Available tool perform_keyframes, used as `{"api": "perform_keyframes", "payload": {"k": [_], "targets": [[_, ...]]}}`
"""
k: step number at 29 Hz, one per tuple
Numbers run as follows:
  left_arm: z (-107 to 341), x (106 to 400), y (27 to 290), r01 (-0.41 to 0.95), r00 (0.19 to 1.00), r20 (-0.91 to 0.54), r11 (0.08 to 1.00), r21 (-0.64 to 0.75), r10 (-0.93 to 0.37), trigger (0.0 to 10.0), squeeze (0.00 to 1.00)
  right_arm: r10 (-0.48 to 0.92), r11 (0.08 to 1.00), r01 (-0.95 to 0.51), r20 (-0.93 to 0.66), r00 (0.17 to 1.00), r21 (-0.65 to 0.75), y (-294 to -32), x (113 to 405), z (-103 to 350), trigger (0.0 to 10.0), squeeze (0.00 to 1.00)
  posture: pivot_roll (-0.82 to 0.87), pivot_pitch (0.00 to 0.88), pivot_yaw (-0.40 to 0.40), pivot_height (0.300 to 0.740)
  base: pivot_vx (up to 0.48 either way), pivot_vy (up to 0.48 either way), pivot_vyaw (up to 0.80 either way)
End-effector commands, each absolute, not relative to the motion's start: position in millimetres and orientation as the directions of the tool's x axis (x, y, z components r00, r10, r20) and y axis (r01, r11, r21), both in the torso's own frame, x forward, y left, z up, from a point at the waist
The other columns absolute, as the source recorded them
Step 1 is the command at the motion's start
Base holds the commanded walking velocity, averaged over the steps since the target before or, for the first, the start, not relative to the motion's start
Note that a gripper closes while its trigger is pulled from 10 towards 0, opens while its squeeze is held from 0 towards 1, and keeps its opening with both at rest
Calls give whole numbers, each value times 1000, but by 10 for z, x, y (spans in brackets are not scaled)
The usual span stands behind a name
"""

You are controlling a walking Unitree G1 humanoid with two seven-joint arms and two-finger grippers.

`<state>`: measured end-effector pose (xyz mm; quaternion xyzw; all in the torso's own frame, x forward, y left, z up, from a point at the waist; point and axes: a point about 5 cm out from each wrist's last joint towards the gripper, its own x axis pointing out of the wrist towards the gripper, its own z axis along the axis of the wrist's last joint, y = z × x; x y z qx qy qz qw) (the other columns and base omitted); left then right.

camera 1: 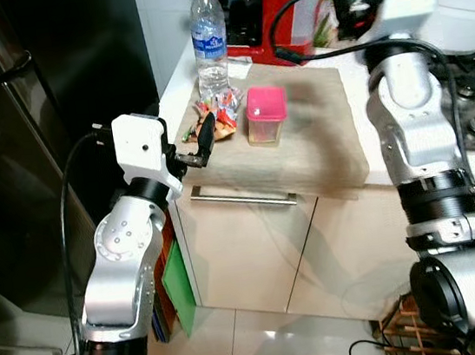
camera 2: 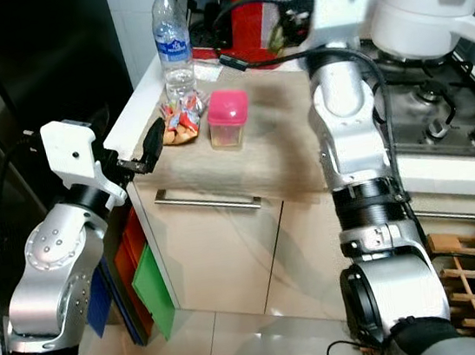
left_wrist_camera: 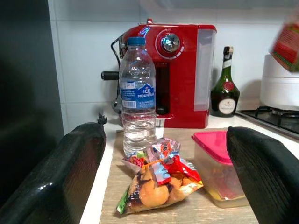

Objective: Restocking fridge

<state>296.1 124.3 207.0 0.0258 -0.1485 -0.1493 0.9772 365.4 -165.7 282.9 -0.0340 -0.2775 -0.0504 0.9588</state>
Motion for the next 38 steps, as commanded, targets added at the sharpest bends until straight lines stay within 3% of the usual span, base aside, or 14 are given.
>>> {"api": "perform_keyframes", "payload": {"k": [1, 8, 17, 38], "targets": [[2091, 2976, 1209, 280, 909, 292, 955, 100, -298, 10000, 0, -127, 988, 155, 509, 851, -13, -1734, 3647, 2738, 10000, 0, 2, 0, -29, 740, 0, 0, 0], [2090, 2999, 1193, 288, 906, 293, 952, 105, -306, 10000, 0, -144, 985, 174, 483, 864, -18, -1733, 3603, 2604, 10000, 0, -6, 0, -23, 740, 0, 0, 0], [2110, 3022, 1176, 299, 899, 303, 949, 103, -316, 10000, 0, -155, 978, 202, 471, 868, -51, -1743, 3583, 2550, 10000, 0, -17, 0, -18, 740, 0, 0, -684], [2050, 2992, 1124, 301, 899, 307, 949, 90, -314, 10000, 0, -137, 983, 174, 413, 900, -54, -1701, 3603, 2397, 10000, 0, -18, 0, -24, 740, 0, 0, 0]]}}
